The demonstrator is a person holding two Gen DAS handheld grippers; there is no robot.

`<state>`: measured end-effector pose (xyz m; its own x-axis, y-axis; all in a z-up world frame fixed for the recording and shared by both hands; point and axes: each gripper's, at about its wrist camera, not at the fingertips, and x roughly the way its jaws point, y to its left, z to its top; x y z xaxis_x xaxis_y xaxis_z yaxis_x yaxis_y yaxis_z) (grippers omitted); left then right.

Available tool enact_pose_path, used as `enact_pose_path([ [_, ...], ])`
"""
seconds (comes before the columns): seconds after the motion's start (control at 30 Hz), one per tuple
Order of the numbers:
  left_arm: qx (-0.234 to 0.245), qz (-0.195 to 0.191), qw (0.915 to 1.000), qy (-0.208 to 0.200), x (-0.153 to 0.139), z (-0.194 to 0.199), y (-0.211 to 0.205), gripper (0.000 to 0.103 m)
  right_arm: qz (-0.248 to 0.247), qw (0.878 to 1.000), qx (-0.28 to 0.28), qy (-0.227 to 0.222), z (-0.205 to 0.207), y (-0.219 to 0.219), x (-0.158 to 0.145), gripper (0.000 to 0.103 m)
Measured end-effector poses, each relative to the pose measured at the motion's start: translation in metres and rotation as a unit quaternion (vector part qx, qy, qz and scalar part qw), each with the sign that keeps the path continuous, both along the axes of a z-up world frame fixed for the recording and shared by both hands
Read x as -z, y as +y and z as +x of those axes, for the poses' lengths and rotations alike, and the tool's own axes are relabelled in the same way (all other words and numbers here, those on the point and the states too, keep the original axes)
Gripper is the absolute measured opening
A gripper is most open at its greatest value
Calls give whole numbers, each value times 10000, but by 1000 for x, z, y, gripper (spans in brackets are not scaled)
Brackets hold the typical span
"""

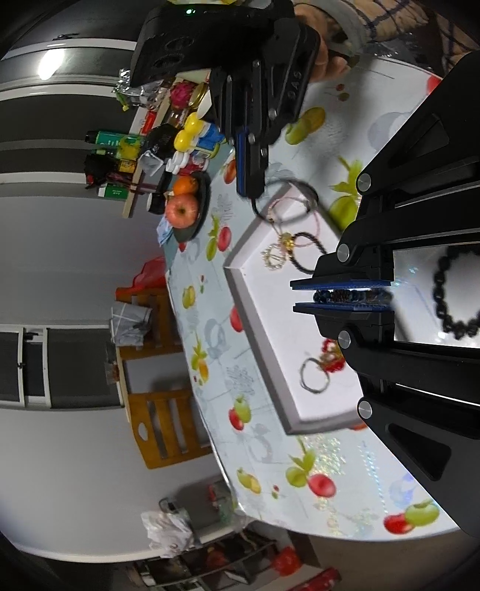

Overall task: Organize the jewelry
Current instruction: 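Carry both pieces over the grey box and open both tools to drop them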

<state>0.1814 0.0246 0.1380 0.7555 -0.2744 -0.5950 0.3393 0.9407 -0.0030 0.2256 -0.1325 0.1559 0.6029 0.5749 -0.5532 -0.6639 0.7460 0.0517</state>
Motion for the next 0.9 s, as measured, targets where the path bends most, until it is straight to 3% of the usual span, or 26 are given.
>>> enact_pose_path([
  [0.33,1,-274,9996,101,25,49,-9,7,148,9992,220,312,56,26,24,3],
  [0.67,51,-201,9992,340,58,74,-11,7,80,9969,351,700,90,34,66,3],
  [0.9,38,-46,9986,516,75,80,-12,7,-35,9953,393,886,103,39,79,3],
])
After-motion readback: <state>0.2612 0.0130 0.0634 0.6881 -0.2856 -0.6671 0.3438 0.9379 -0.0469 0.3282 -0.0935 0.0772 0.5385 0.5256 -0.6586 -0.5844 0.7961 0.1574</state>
